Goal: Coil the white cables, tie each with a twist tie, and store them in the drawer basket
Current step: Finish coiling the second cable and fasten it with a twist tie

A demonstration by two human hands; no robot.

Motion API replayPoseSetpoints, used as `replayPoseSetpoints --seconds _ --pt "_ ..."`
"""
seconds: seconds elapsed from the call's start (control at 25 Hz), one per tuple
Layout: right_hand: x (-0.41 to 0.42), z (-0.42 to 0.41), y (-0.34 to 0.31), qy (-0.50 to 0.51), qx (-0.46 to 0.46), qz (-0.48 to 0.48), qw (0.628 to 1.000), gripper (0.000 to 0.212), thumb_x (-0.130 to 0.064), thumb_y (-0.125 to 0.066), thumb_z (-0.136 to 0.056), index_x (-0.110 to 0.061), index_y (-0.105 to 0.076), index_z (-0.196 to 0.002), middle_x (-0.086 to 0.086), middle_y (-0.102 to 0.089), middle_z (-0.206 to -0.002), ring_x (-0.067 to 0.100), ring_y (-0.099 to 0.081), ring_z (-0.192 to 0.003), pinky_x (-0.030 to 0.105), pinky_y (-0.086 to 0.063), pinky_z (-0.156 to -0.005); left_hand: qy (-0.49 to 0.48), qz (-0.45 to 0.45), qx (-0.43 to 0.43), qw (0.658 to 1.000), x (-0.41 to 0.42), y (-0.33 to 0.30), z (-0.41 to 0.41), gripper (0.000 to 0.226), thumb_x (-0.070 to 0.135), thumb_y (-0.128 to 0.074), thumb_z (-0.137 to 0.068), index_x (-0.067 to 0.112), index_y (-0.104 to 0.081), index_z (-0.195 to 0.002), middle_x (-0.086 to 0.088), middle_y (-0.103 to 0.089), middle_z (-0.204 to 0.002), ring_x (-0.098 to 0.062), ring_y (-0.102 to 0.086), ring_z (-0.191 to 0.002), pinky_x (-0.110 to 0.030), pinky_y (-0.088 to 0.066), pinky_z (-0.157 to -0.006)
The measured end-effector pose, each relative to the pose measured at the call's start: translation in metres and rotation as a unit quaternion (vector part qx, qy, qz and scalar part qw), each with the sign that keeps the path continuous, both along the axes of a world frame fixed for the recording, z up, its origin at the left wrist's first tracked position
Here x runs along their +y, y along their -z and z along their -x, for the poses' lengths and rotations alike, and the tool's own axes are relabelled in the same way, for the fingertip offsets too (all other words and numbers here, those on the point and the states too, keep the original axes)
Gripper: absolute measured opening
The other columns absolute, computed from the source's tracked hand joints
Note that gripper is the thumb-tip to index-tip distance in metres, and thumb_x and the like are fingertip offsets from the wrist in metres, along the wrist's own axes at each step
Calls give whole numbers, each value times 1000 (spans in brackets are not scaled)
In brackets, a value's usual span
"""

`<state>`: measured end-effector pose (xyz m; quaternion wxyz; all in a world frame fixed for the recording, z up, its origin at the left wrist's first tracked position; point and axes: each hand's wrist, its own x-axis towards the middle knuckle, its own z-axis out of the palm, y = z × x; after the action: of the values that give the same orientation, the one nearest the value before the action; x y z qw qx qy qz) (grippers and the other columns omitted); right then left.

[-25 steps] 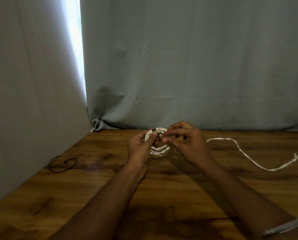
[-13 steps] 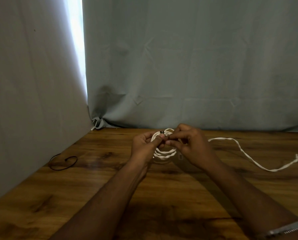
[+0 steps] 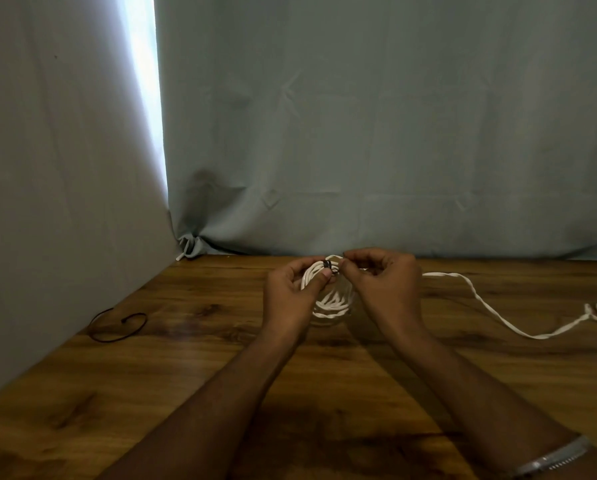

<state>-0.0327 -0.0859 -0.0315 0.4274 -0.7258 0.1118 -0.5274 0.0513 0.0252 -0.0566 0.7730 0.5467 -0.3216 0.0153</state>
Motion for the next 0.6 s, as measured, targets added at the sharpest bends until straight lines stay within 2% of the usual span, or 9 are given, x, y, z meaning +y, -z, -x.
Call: replayPoseSetpoints --seconds 0.16,0.24,0.32,0.4,0.6 --pt "1 7 -2 44 38 95 994 9 -19 -80 -81 -23 -84 -88 -15 -77 -77 0 -67 -64 16 -51 -60 -66 -56 -108 990 2 4 -5 20 9 -77 -89 14 -79 -108 2 -81 -97 -15 -77 -92 -45 -63 -86" --pt "-2 8 -5 51 55 133 988 8 -19 -80 -81 -23 -84 -88 -13 -78 -77 0 -66 -62 19 -52 -60 -88 -69 -149 982 2 5 -6 19 16 -76 -89 19 -79 -108 5 -80 -97 -13 -77 -92 -48 -62 -84" --pt "-4 8 -6 53 76 158 983 10 -21 -79 -81 -22 -85 -89 -10 -79 -79 2 -67 -63 26 -56 -63 -105 -76 -177 976 3 4 -6 19 20 -74 -89 23 -77 -108 8 -80 -98 -11 -76 -92 -47 -62 -84" --pt "-6 8 -7 54 92 173 979 10 -21 -79 -82 -22 -85 -90 -9 -80 -80 3 -68 -64 26 -57 -65 -116 -77 -197 970 3 4 -4 22 20 -72 -88 26 -76 -108 9 -80 -98 -10 -75 -92 -46 -61 -83" --pt "-7 11 -9 58 89 185 977 10 -19 -79 -82 -22 -85 -89 -8 -79 -79 2 -68 -65 23 -56 -64 -128 -87 -226 962 6 2 -4 23 7 -74 -90 16 -79 -111 9 -79 -102 -5 -73 -96 -37 -60 -86"
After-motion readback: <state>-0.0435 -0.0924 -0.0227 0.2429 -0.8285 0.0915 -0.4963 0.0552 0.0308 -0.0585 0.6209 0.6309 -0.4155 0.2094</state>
